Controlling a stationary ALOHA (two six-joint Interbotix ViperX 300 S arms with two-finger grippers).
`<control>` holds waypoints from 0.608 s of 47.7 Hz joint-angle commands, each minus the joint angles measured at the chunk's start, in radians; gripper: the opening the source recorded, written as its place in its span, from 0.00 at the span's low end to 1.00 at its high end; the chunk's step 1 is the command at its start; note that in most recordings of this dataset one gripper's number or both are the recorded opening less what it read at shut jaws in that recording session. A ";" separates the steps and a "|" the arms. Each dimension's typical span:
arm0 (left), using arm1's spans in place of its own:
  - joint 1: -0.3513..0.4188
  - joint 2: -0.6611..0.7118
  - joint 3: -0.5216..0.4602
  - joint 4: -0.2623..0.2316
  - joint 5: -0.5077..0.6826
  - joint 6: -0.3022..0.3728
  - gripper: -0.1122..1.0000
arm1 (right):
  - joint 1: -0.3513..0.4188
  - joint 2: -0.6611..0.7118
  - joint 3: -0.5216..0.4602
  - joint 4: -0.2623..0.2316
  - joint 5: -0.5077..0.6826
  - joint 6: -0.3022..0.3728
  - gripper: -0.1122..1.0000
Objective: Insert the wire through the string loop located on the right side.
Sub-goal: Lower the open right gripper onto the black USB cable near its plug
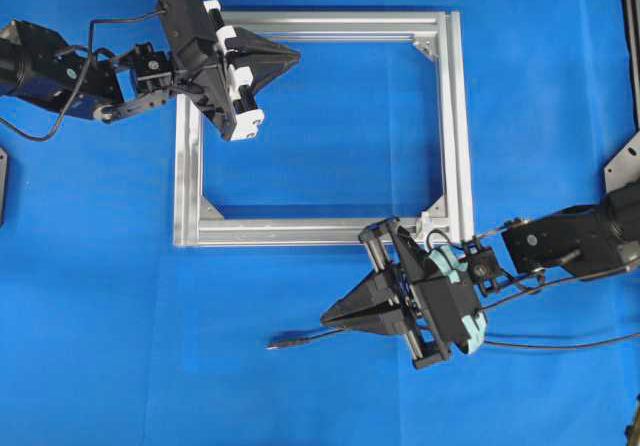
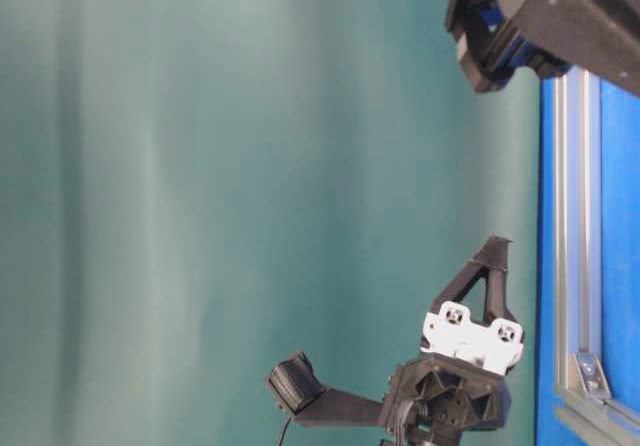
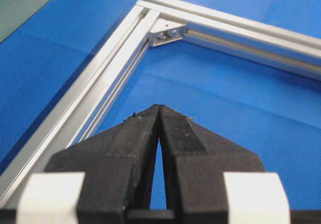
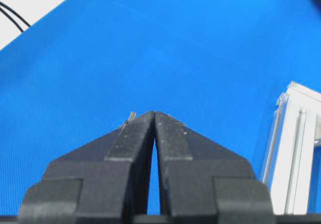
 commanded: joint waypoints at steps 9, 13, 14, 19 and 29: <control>-0.005 -0.037 -0.020 0.020 0.029 0.002 0.10 | 0.009 -0.044 -0.021 0.000 0.034 0.026 0.05; -0.005 -0.037 -0.020 0.020 0.029 0.003 0.10 | 0.014 -0.044 -0.023 0.000 0.034 0.043 0.05; -0.005 -0.037 -0.020 0.020 0.029 0.003 0.10 | 0.015 -0.044 -0.023 0.002 0.035 0.046 0.05; -0.005 -0.038 -0.020 0.020 0.029 0.003 0.10 | 0.021 -0.044 -0.023 0.002 0.040 0.060 0.05; -0.002 -0.038 -0.020 0.020 0.029 0.003 0.10 | 0.023 -0.043 -0.026 0.002 0.060 0.087 0.13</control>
